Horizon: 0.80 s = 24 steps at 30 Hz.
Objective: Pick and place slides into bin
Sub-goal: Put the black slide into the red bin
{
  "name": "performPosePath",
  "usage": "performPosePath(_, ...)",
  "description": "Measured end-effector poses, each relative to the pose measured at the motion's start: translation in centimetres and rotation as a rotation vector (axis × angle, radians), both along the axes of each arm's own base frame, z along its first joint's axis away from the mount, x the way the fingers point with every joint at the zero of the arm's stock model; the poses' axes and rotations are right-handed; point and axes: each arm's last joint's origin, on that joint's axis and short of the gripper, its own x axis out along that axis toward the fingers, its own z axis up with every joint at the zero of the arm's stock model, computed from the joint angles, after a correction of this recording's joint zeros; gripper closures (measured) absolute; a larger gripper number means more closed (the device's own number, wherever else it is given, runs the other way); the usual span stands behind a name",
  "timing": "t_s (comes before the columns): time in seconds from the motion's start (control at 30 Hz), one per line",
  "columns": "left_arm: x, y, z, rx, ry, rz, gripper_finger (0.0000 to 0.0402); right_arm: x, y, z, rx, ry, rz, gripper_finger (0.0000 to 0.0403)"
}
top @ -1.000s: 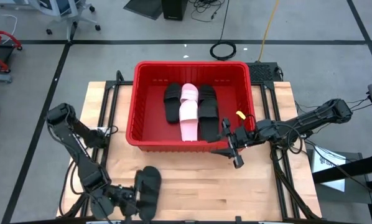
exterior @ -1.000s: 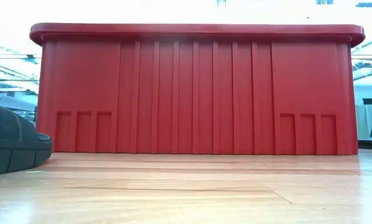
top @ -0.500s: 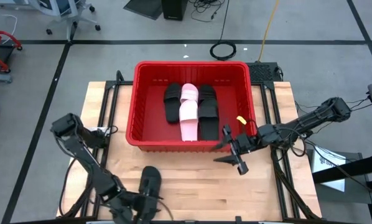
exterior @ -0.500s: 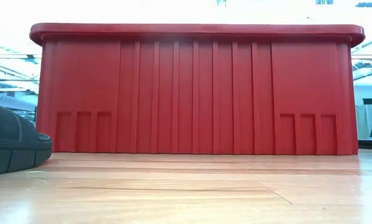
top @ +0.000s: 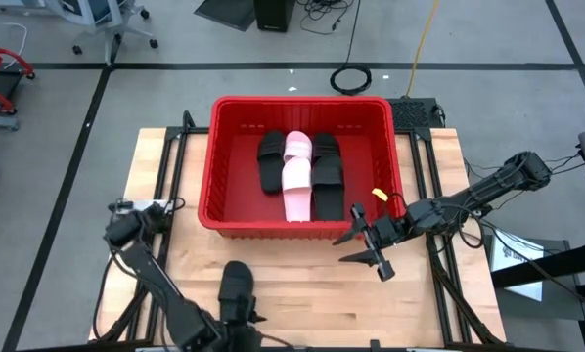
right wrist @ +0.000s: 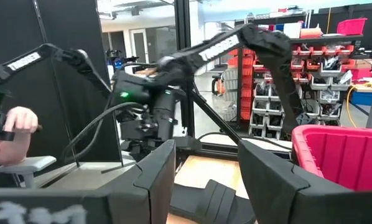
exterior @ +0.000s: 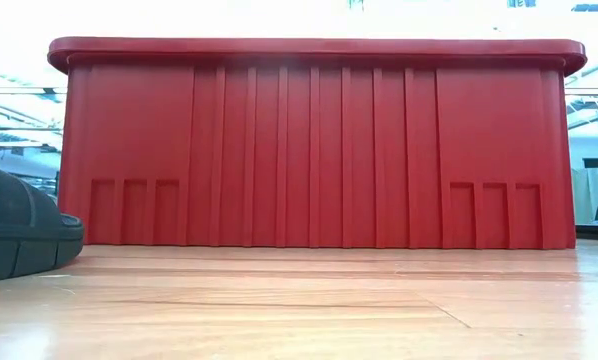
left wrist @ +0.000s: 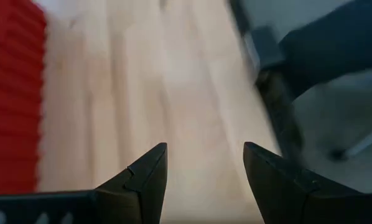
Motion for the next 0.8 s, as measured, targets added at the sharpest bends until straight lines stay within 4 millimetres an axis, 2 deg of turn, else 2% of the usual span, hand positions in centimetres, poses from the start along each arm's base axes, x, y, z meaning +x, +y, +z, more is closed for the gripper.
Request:
performPosePath(0.07, 0.4, -0.6, 0.0, 0.068, 0.054, 0.043, 0.0197, 0.0, 0.0, 0.0, 0.0, 0.0, 0.0, 0.0238)
performPosePath(0.2, 0.5, -0.7, -1.4, 0.193, 0.208, 0.143, 0.0197, 0.0, 0.0, 0.0, 0.0, 0.0, 0.0, 0.0238)
performPosePath(0.37, 0.1, -0.1, -2.6, 0.278, 0.376, 0.247, 0.0197, 0.0, 0.0, 0.0, 0.0, 0.0, 0.0, 0.0238)
performPosePath(0.6, -0.3, 0.4, -3.1, 0.308, 0.417, 0.299, 0.0197, 0.0, 0.0, 0.0, 0.0, 0.0, 0.0, 0.0238)
performPosePath(0.8, -0.9, 1.1, -4.8, 0.375, 0.473, 0.299, 0.0197, 0.0, 0.0, 0.0, 0.0, 0.0, 0.0, 0.0238)
